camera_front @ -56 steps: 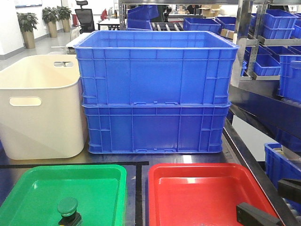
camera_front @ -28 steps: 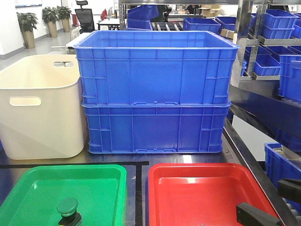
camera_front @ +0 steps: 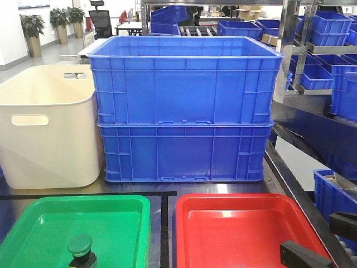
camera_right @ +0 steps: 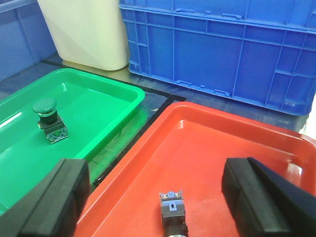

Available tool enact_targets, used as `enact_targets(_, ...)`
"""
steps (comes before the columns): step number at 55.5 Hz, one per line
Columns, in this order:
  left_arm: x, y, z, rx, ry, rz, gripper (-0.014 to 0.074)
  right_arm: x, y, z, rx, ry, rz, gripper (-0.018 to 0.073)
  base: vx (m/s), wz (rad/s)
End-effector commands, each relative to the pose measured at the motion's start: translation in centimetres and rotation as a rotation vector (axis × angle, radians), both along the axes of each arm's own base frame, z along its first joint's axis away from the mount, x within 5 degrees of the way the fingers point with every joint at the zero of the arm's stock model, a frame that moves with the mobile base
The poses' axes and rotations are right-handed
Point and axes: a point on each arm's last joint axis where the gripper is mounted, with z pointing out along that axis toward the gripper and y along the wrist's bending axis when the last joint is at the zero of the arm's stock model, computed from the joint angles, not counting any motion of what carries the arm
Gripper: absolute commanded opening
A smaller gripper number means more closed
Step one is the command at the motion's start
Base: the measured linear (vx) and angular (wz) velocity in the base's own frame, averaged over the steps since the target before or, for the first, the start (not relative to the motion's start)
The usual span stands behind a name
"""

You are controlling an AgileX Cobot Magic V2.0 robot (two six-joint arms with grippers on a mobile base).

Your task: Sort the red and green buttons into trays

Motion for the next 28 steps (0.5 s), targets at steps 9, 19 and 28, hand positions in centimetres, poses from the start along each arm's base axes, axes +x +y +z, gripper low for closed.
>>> enact_targets(9,-0.21,-0.02,1.64,-0.013,-0.124,-0.002,-0.0007,0.08,-0.05,1.69,0.045,-0.099,-0.008,0.0591,0.0,0.0)
enact_targets(19,-0.21,-0.02,1.64,-0.013,-0.124,-0.002,-0.0007,0.08,-0.05,1.69,0.045,-0.099,-0.008,0.0591,0.0,0.0)
enact_targets(28,-0.21,-0.02,1.64,-0.013,-0.124,-0.002,-0.0007,0.08,-0.05,1.69,0.045,-0.099,-0.008,0.0591,0.0,0.0)
